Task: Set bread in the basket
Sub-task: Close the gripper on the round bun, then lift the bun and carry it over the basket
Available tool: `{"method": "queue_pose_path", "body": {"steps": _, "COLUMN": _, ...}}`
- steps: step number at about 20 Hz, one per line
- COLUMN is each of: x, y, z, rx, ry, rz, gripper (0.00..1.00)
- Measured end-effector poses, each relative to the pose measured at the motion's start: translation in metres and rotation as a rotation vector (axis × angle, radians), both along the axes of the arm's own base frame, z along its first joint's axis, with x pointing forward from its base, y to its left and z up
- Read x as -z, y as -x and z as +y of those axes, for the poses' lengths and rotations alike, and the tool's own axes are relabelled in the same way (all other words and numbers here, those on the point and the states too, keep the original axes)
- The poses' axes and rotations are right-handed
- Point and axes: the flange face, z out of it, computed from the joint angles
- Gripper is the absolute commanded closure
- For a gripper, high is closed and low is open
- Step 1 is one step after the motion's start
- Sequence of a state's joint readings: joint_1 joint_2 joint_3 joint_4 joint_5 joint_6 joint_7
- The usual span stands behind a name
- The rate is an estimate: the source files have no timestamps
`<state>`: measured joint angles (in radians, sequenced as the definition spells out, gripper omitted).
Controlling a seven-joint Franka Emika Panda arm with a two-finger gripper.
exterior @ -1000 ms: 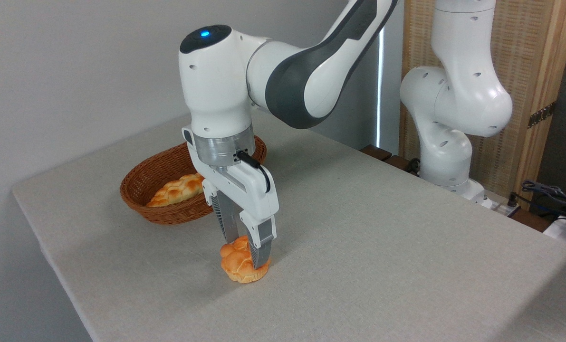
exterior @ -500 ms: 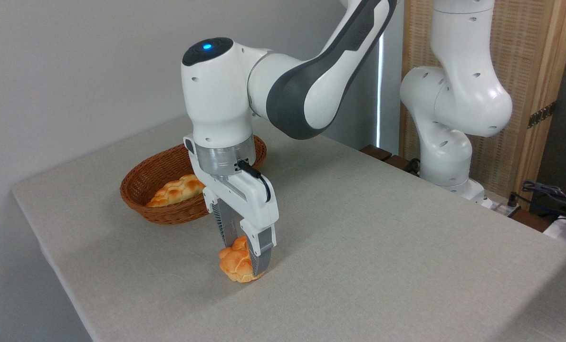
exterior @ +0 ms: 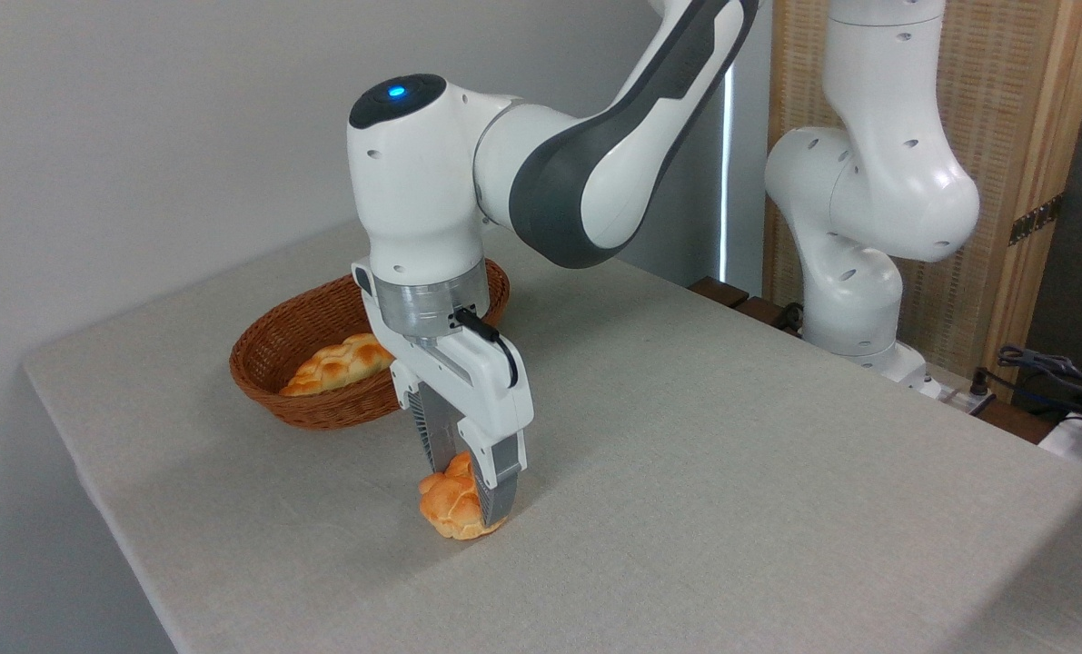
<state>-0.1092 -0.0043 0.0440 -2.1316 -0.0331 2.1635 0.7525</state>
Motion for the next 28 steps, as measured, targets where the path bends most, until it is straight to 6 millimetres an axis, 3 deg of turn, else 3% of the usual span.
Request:
{"method": "queue_pose_path", "body": {"steps": 21, "x": -0.001, "y": 0.0, "z": 0.0, "rx": 0.001, "ry": 0.0, "rz": -0.002, "gripper": 0.4}}
{"method": "queue_pose_path", "body": {"steps": 24, "x": -0.012, "y": 0.0, "z": 0.0, "rx": 0.0, "ry": 0.002, "rz": -0.021, "gripper": 0.4}}
{"method": "queue_pose_path", "body": {"steps": 28, "x": -0.047, "y": 0.002, "z": -0.001, "rx": -0.006, "ry": 0.024, "rz": -0.015, "gripper": 0.4}}
